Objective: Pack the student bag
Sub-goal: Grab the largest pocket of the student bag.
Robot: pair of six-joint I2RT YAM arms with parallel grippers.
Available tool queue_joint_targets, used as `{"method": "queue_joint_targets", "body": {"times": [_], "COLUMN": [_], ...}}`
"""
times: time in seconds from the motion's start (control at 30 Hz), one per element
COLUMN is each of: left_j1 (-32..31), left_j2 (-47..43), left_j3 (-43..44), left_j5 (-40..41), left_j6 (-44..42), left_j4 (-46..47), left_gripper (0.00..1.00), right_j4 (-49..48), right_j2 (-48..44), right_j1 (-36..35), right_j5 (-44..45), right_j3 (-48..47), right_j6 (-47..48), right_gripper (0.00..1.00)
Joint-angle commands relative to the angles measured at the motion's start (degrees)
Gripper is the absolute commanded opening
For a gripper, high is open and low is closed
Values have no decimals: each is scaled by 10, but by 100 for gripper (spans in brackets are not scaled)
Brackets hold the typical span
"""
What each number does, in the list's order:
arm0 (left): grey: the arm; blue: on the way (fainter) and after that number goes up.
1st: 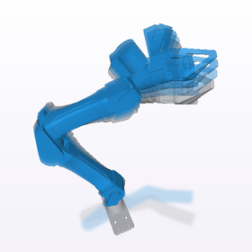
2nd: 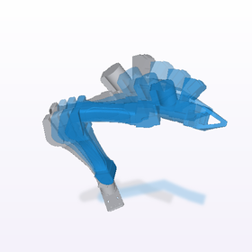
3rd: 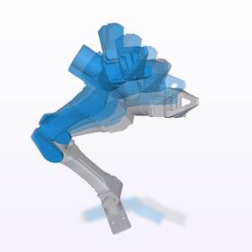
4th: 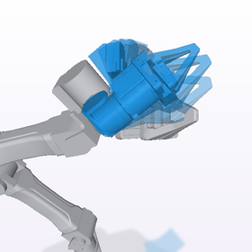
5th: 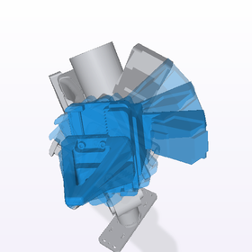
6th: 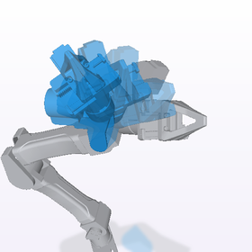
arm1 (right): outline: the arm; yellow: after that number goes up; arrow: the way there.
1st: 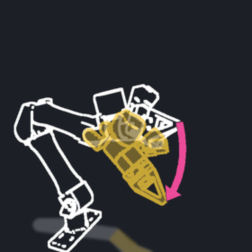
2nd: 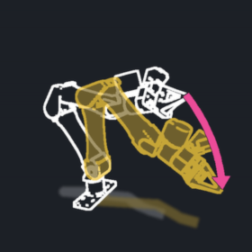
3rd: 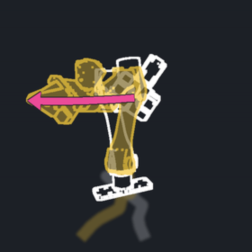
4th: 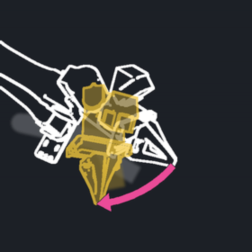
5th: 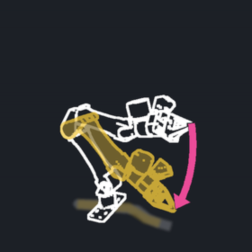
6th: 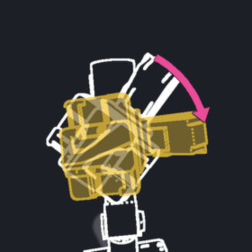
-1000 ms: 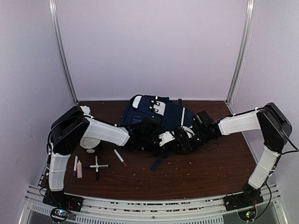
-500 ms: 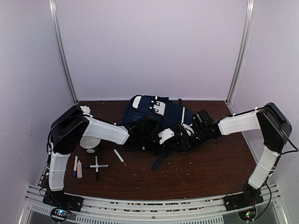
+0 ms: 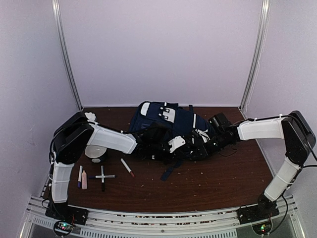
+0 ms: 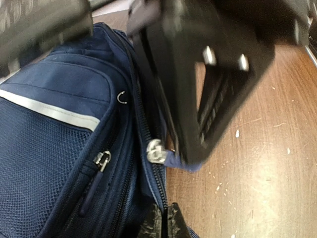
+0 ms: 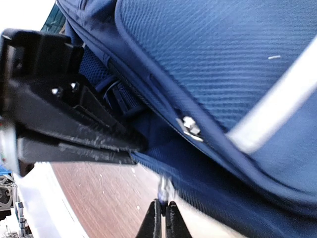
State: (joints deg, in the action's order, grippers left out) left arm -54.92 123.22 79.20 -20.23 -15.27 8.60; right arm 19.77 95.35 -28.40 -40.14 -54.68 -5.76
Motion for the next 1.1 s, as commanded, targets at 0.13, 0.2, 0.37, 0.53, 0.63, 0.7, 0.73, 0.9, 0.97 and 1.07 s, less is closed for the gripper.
{"method": "queue_joint_targets", "body": {"times": [0.13, 0.2, 0.37, 0.53, 0.63, 0.7, 0.73, 0.9, 0.97, 1.07], "left_j1": [-12, -12, -12, -11, -5, 2, 5, 17, 21, 28], "left_j2": [-29, -30, -34, -33, -35, -34, -33, -14, -10, -10], "left_j3": [8, 8, 2, 8, 14, 18, 21, 47, 53, 52], "left_j5": [-2, 6, 11, -9, -45, -72, -87, -144, -156, -169], "left_j6": [-32, -39, -44, -18, 26, 66, 89, 175, 199, 234], "left_j4": [-3, -12, -17, -3, 17, 45, 59, 104, 121, 154], "left_gripper": [1, 1, 0, 0, 0, 0, 0, 0, 0, 0], "right_j4": [116, 125, 125, 74, 43, 25, 21, 20, 22, 23], "right_j2": [0, 3, -5, -47, -73, -87, -91, -98, -98, -97], "right_j1": [71, 83, 91, 70, 52, 40, 33, -11, -22, -33], "right_j5": [-4, -6, -17, 9, 50, 65, 70, 124, 145, 164], "right_j3": [-38, -39, -38, -6, 11, 18, 18, 12, 9, 5], "right_j6": [66, 72, 78, 84, 88, 91, 93, 101, 103, 105], "right_gripper": [0, 0, 0, 8, 19, 26, 30, 33, 34, 35]}}
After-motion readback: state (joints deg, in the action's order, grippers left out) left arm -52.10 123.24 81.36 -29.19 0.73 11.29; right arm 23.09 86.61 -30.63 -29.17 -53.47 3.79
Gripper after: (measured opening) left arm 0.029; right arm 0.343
